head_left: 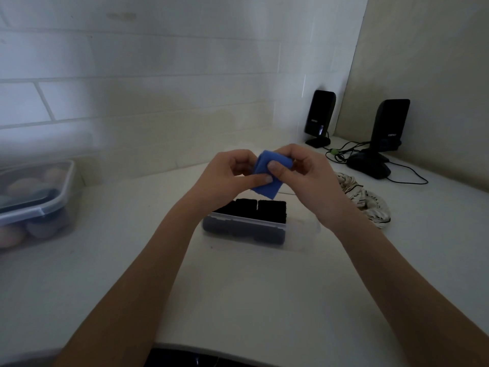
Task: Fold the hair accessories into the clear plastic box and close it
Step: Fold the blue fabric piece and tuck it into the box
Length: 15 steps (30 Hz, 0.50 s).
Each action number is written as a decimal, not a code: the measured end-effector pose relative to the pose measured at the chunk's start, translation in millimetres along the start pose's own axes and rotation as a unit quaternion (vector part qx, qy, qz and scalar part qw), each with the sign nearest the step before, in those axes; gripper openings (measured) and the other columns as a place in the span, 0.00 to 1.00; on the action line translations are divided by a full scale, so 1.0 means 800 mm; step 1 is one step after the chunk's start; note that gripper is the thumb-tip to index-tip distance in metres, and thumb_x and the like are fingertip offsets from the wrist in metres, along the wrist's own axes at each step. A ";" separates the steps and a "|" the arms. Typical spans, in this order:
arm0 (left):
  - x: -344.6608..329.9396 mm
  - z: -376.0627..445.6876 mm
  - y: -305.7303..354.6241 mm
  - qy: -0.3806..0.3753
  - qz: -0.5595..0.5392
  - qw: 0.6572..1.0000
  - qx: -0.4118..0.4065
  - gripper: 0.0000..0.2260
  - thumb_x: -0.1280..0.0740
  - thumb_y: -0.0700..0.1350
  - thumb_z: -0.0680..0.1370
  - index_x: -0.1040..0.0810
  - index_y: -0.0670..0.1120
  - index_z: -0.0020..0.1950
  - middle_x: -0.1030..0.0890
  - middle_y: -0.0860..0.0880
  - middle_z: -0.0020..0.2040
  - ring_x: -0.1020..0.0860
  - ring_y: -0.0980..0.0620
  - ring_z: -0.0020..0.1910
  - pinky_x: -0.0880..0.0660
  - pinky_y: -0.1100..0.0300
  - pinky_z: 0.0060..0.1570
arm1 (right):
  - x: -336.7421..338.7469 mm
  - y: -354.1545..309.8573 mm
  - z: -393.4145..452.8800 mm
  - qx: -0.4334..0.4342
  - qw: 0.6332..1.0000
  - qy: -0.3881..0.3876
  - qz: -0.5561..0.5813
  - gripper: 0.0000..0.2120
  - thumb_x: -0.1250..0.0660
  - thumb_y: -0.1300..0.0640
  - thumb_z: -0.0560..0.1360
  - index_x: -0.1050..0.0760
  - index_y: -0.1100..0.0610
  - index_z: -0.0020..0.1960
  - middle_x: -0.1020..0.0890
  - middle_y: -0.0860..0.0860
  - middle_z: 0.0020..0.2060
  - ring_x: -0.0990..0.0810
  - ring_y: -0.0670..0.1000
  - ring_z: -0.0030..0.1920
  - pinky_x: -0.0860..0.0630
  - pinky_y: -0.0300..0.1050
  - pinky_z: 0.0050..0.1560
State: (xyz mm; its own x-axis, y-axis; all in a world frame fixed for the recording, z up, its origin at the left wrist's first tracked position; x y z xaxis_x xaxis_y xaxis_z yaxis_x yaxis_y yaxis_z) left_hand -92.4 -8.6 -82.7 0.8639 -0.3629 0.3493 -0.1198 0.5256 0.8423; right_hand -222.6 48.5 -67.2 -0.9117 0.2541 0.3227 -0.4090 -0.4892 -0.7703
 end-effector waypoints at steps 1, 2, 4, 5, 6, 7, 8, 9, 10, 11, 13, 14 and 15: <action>0.001 0.000 0.001 0.002 0.015 1.000 -0.009 0.07 0.26 0.42 0.69 0.21 0.42 0.41 0.17 0.42 0.41 0.19 0.45 0.41 0.22 0.59 0.46 | -0.001 0.000 -0.001 -0.002 1.000 -0.004 -0.002 0.03 0.32 0.62 0.74 0.21 0.58 0.48 0.20 0.49 0.39 0.23 0.49 0.42 0.26 0.44 0.47; 0.002 0.000 0.002 0.004 0.024 1.000 -0.016 0.07 0.25 0.41 0.69 0.22 0.43 0.40 0.18 0.41 0.40 0.21 0.47 0.38 0.23 0.61 0.44 | -0.001 -0.001 -0.001 -0.004 1.000 -0.008 -0.003 0.04 0.32 0.61 0.74 0.21 0.57 0.49 0.20 0.48 0.40 0.22 0.49 0.43 0.25 0.43 0.47; 0.004 0.000 0.003 0.009 0.039 0.999 -0.024 0.08 0.25 0.41 0.68 0.23 0.47 0.37 0.19 0.44 0.38 0.23 0.53 0.36 0.24 0.64 0.42 | -0.002 -0.003 -0.002 -0.006 1.000 -0.014 -0.001 0.07 0.32 0.60 0.74 0.21 0.56 0.52 0.18 0.49 0.44 0.21 0.50 0.46 0.24 0.41 0.49; 0.005 0.001 0.004 0.007 0.046 0.999 -0.026 0.08 0.25 0.41 0.68 0.24 0.48 0.36 0.19 0.46 0.37 0.23 0.55 0.36 0.24 0.65 0.41 | -0.003 -0.004 -0.002 -0.004 1.000 -0.019 -0.003 0.08 0.32 0.60 0.74 0.21 0.56 0.53 0.17 0.49 0.46 0.20 0.49 0.48 0.24 0.39 0.50; 0.004 0.001 0.003 0.004 0.053 0.998 -0.026 0.08 0.25 0.41 0.68 0.23 0.49 0.36 0.19 0.48 0.36 0.23 0.56 0.36 0.24 0.66 0.41 | -0.003 -0.005 -0.002 0.001 1.000 -0.023 -0.009 0.09 0.32 0.61 0.74 0.21 0.56 0.54 0.17 0.49 0.47 0.20 0.47 0.48 0.23 0.37 0.50; 0.004 0.001 0.002 0.000 0.056 0.998 -0.026 0.08 0.25 0.40 0.68 0.23 0.48 0.37 0.19 0.49 0.36 0.22 0.56 0.36 0.24 0.66 0.41 | -0.003 -0.006 -0.002 0.006 1.000 -0.024 -0.017 0.08 0.32 0.61 0.74 0.21 0.56 0.52 0.17 0.48 0.46 0.20 0.45 0.47 0.23 0.35 0.48; 0.003 0.001 0.001 -0.005 0.057 0.998 -0.025 0.07 0.25 0.40 0.68 0.22 0.46 0.37 0.19 0.50 0.35 0.22 0.55 0.36 0.24 0.66 0.41 | -0.003 -0.007 -0.002 0.008 0.999 -0.022 -0.023 0.07 0.31 0.62 0.73 0.20 0.56 0.50 0.18 0.46 0.43 0.21 0.42 0.45 0.24 0.33 0.45; 0.002 0.001 0.000 -0.010 0.058 0.998 -0.026 0.07 0.25 0.40 0.68 0.22 0.45 0.38 0.19 0.50 0.35 0.22 0.55 0.36 0.24 0.65 0.41 | -0.001 -0.007 -0.002 0.009 0.999 -0.018 -0.031 0.06 0.31 0.63 0.72 0.20 0.56 0.48 0.19 0.45 0.41 0.22 0.39 0.42 0.25 0.31 0.43; 0.000 0.001 -0.001 -0.016 0.064 0.998 -0.025 0.06 0.24 0.40 0.68 0.21 0.44 0.39 0.19 0.49 0.35 0.21 0.53 0.37 0.24 0.64 0.41 | 0.001 -0.006 -0.001 0.008 0.999 -0.017 -0.043 0.06 0.30 0.63 0.72 0.20 0.55 0.46 0.19 0.45 0.40 0.22 0.39 0.40 0.25 0.32 0.41; -0.002 0.001 -0.001 -0.025 0.071 0.997 -0.024 0.06 0.24 0.40 0.68 0.21 0.43 0.40 0.18 0.48 0.36 0.20 0.51 0.38 0.24 0.63 0.42 | 0.003 -0.006 0.000 0.009 0.998 -0.022 -0.061 0.05 0.29 0.63 0.71 0.20 0.54 0.45 0.19 0.46 0.39 0.22 0.39 0.39 0.24 0.33 0.41; -0.009 0.001 -0.003 -0.048 0.091 0.995 -0.017 0.07 0.24 0.41 0.68 0.19 0.44 0.43 0.17 0.48 0.39 0.19 0.51 0.41 0.22 0.62 0.44 | 0.006 -0.006 0.001 0.011 0.994 -0.055 -0.095 0.05 0.27 0.61 0.69 0.19 0.54 0.43 0.18 0.48 0.39 0.22 0.39 0.38 0.27 0.29 0.39; -0.012 0.001 -0.003 -0.058 0.104 0.993 -0.013 0.09 0.24 0.42 0.67 0.19 0.45 0.45 0.17 0.49 0.41 0.19 0.52 0.42 0.21 0.61 0.45 | 0.008 -0.006 0.001 0.008 0.991 -0.074 -0.115 0.05 0.26 0.60 0.68 0.20 0.53 0.43 0.18 0.47 0.38 0.23 0.38 0.38 0.29 0.27 0.39; -0.015 0.000 -0.004 -0.064 0.117 0.991 -0.013 0.10 0.23 0.42 0.67 0.19 0.46 0.46 0.17 0.51 0.41 0.19 0.55 0.42 0.21 0.62 0.45 | 0.011 -0.006 0.001 0.007 0.986 -0.087 -0.143 0.05 0.26 0.59 0.68 0.20 0.52 0.42 0.19 0.47 0.39 0.23 0.39 0.39 0.30 0.26 0.39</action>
State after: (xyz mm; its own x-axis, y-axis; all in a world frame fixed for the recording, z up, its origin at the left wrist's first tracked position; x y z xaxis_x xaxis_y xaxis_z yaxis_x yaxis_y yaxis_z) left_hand -102.7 -5.6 -89.4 0.7444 -0.3217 0.5851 -0.2957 0.6268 0.7209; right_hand -229.0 52.3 -60.2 -0.7507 0.2365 0.6168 -0.6502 -0.4296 -0.6266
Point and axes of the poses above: each hand's wrist, its own z-axis towards the middle knuckle, its own x-axis out of the back of the hand, y = z × x, the point moved 6 cm from there along z, towards the middle knuckle
